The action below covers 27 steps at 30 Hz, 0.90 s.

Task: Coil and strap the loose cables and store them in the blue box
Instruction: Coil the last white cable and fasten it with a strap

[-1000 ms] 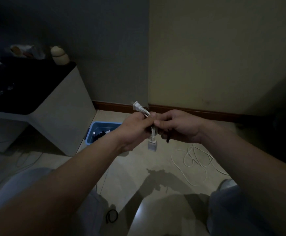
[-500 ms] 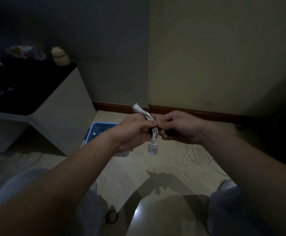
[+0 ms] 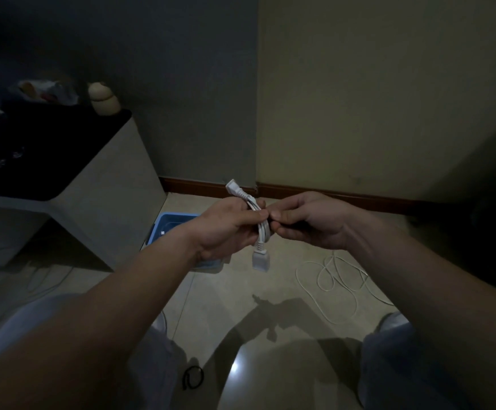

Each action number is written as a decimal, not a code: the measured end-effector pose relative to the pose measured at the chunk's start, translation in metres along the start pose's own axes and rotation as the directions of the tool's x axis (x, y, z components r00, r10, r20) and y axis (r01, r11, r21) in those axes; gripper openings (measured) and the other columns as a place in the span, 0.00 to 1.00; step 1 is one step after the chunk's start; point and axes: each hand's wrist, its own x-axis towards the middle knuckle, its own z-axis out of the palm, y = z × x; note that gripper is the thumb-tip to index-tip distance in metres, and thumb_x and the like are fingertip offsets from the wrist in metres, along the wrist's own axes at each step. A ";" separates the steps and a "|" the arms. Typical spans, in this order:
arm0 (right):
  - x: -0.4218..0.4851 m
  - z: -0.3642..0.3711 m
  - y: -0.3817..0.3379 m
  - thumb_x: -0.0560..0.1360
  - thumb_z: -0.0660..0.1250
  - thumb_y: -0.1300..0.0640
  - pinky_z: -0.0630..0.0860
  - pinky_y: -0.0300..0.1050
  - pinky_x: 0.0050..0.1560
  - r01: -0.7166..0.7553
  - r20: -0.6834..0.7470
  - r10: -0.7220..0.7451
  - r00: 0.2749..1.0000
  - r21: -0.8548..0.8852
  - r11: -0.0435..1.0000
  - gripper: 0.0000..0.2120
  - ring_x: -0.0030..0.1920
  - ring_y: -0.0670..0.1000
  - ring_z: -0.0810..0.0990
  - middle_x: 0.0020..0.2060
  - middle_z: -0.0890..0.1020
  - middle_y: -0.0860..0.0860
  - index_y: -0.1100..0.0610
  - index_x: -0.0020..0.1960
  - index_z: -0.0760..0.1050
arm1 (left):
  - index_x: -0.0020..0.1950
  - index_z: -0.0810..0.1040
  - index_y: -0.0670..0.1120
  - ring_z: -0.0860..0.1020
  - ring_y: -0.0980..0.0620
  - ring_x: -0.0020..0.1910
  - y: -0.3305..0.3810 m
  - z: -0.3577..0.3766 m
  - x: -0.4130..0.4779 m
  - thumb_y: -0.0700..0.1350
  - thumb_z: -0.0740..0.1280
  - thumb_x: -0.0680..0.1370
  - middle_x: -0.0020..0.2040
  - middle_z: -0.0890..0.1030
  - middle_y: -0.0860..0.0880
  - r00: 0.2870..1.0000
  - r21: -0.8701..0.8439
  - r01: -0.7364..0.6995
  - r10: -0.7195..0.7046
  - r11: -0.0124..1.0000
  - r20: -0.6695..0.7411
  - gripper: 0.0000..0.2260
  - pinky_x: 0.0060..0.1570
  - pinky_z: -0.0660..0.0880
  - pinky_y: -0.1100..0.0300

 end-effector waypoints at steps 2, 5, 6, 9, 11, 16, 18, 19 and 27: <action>0.000 -0.003 -0.002 0.76 0.65 0.71 0.81 0.35 0.37 0.000 0.005 0.000 1.000 0.019 1.000 0.10 0.40 0.47 0.86 0.42 0.86 0.57 0.67 0.54 0.82 | 0.61 0.74 0.32 0.80 0.50 0.55 0.000 0.000 0.002 0.36 0.61 0.80 0.54 0.78 0.40 0.999 0.018 -0.021 0.022 1.000 -0.044 0.11 0.57 0.77 0.59; -0.002 -0.005 -0.006 0.75 0.67 0.72 0.81 0.35 0.36 0.001 -0.010 -0.001 1.000 -0.026 1.000 0.11 0.40 0.49 0.86 0.42 0.86 0.57 0.62 0.46 0.86 | 0.68 0.66 0.27 0.75 0.43 0.60 -0.003 0.002 0.004 0.35 0.60 0.81 0.60 0.74 0.37 0.996 0.102 -0.032 0.041 0.994 -0.083 0.18 0.62 0.76 0.55; -0.002 -0.005 -0.008 0.74 0.68 0.71 0.81 0.35 0.35 0.002 -0.022 -0.003 1.000 -0.048 0.999 0.09 0.39 0.49 0.86 0.41 0.86 0.56 0.62 0.47 0.86 | 0.65 0.68 0.27 0.76 0.43 0.59 -0.005 0.004 0.004 0.34 0.59 0.81 0.58 0.76 0.37 0.994 0.126 -0.042 0.054 0.991 -0.095 0.15 0.60 0.76 0.55; -0.003 -0.005 -0.011 0.72 0.70 0.70 0.80 0.35 0.31 0.002 -0.067 -0.006 0.998 -0.061 0.998 0.08 0.36 0.48 0.85 0.38 0.85 0.56 0.64 0.50 0.83 | 0.44 0.77 0.38 0.81 0.51 0.45 -0.006 0.011 0.005 0.31 0.57 0.82 0.41 0.82 0.45 0.984 0.168 -0.061 0.087 0.984 -0.153 0.12 0.48 0.80 0.61; -0.002 -0.004 -0.011 0.71 0.71 0.71 0.80 0.36 0.30 0.010 -0.097 -0.017 0.995 -0.070 0.998 0.08 0.34 0.48 0.85 0.36 0.85 0.56 0.63 0.49 0.82 | 0.36 0.79 0.45 0.82 0.54 0.41 -0.007 0.013 0.007 0.31 0.57 0.82 0.36 0.81 0.48 0.979 0.198 -0.073 0.109 0.977 -0.175 0.20 0.45 0.79 0.63; 0.000 0.000 -0.009 0.72 0.71 0.71 0.80 0.36 0.30 0.039 -0.146 -0.048 0.988 -0.067 0.997 0.07 0.33 0.48 0.85 0.34 0.85 0.55 0.63 0.49 0.81 | 0.39 0.71 0.43 0.80 0.57 0.36 -0.005 0.016 0.010 0.31 0.59 0.81 0.33 0.78 0.49 0.954 0.290 -0.089 0.165 0.953 -0.250 0.13 0.40 0.77 0.65; 0.000 0.000 -0.008 0.72 0.72 0.71 0.80 0.37 0.30 0.046 -0.151 -0.055 0.987 -0.063 0.997 0.08 0.33 0.49 0.85 0.34 0.84 0.55 0.63 0.49 0.81 | 0.39 0.70 0.43 0.80 0.57 0.35 -0.005 0.017 0.010 0.31 0.59 0.81 0.33 0.77 0.48 0.950 0.295 -0.082 0.165 0.952 -0.265 0.12 0.39 0.77 0.65; 0.000 0.000 -0.008 0.71 0.72 0.71 0.80 0.37 0.30 0.049 -0.153 -0.058 0.987 -0.064 0.997 0.08 0.32 0.49 0.85 0.34 0.84 0.55 0.63 0.49 0.81 | 0.39 0.70 0.43 0.80 0.56 0.36 -0.004 0.017 0.009 0.31 0.59 0.81 0.34 0.77 0.48 0.952 0.294 -0.076 0.158 0.953 -0.264 0.12 0.40 0.77 0.64; -0.001 -0.001 -0.007 0.74 0.69 0.72 0.80 0.38 0.30 0.080 -0.134 -0.099 0.986 -0.142 0.987 0.08 0.31 0.49 0.84 0.31 0.83 0.54 0.62 0.49 0.76 | 0.43 0.72 0.42 0.79 0.44 0.49 0.000 0.020 0.004 0.33 0.59 0.82 0.45 0.77 0.38 0.953 0.290 -0.026 0.111 0.957 -0.282 0.09 0.61 0.76 0.45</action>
